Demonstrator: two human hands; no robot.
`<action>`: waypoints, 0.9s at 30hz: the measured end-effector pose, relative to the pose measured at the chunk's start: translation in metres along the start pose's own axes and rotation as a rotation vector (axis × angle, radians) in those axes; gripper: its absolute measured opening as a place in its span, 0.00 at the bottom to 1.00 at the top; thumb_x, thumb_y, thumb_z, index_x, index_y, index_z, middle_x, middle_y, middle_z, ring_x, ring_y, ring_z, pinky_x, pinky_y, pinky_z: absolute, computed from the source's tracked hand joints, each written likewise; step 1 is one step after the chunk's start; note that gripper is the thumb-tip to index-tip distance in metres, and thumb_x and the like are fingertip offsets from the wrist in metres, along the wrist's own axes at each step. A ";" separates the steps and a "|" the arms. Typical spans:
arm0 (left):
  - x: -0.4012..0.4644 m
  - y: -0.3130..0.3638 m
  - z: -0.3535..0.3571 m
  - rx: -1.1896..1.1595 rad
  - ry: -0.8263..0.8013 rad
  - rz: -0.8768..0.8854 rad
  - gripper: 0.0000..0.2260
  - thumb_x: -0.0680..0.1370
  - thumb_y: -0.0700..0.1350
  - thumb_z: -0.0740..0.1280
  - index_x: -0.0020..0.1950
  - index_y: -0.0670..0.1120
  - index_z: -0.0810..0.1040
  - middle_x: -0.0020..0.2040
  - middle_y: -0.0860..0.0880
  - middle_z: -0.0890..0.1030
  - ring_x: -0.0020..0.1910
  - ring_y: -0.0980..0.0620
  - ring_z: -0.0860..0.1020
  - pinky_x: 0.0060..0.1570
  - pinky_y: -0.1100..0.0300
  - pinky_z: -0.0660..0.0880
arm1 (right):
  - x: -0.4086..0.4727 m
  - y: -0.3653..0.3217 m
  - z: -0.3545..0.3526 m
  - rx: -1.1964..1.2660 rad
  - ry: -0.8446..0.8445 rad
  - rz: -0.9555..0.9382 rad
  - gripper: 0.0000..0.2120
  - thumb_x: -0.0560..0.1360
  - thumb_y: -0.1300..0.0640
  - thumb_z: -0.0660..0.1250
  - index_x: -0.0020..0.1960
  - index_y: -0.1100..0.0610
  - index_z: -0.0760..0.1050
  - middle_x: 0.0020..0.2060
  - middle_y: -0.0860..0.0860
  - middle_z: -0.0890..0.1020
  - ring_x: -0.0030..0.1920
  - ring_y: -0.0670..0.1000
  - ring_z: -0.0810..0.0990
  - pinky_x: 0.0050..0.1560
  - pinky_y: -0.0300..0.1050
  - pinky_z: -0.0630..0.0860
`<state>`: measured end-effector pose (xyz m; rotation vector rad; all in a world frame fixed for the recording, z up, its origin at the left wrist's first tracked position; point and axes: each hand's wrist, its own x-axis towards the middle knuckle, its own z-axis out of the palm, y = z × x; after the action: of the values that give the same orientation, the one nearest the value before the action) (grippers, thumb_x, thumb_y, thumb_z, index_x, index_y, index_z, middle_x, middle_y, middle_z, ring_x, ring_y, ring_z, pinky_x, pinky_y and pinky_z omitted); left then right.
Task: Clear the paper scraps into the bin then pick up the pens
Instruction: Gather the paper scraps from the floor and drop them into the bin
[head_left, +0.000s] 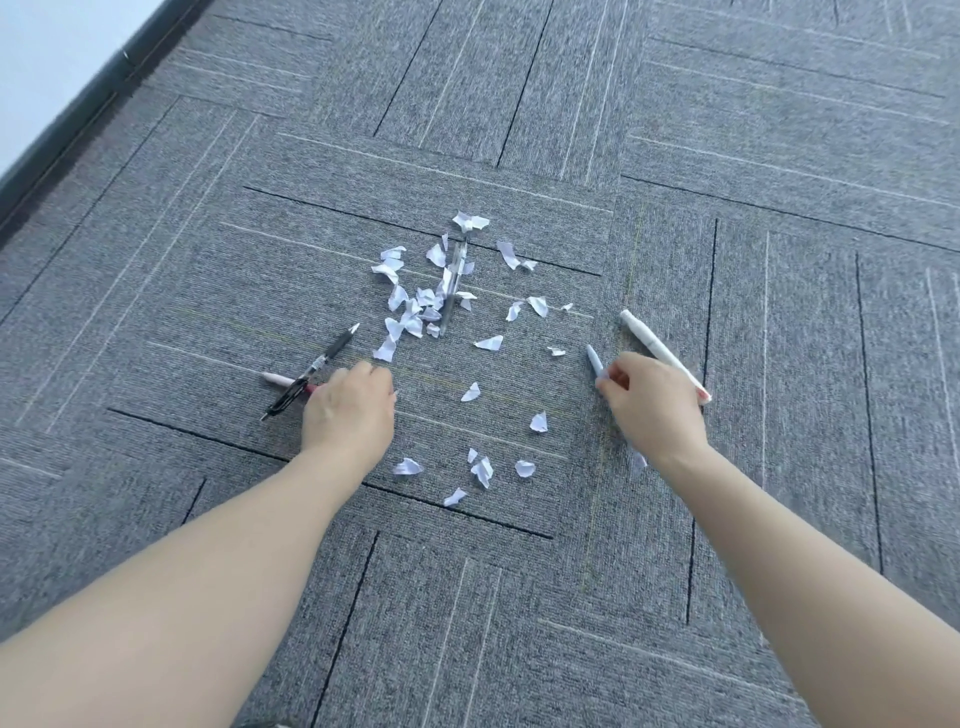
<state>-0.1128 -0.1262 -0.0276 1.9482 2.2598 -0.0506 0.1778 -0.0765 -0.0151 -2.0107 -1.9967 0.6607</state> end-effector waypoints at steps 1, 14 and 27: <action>-0.003 0.002 -0.001 -0.035 0.018 0.069 0.08 0.80 0.48 0.57 0.49 0.46 0.73 0.45 0.49 0.77 0.42 0.50 0.74 0.38 0.56 0.72 | -0.003 -0.008 0.003 0.010 -0.037 -0.068 0.06 0.78 0.58 0.66 0.43 0.56 0.78 0.36 0.49 0.81 0.31 0.47 0.76 0.34 0.46 0.77; -0.073 0.003 0.036 -0.331 -0.156 0.349 0.23 0.79 0.50 0.49 0.75 0.49 0.60 0.77 0.51 0.56 0.77 0.52 0.49 0.75 0.50 0.53 | -0.021 -0.041 0.046 -0.137 -0.362 -0.357 0.24 0.81 0.54 0.57 0.77 0.50 0.58 0.78 0.49 0.55 0.78 0.53 0.48 0.76 0.53 0.45; 0.075 0.024 0.017 -0.319 -0.042 0.002 0.26 0.80 0.47 0.52 0.77 0.48 0.51 0.78 0.45 0.48 0.77 0.46 0.46 0.75 0.49 0.45 | 0.069 -0.072 0.065 -0.164 -0.251 -0.272 0.27 0.81 0.42 0.54 0.78 0.47 0.55 0.79 0.49 0.50 0.78 0.55 0.42 0.74 0.54 0.40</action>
<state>-0.0982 -0.0516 -0.0530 1.7647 2.0880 0.2515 0.0816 -0.0146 -0.0487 -1.7614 -2.4873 0.7372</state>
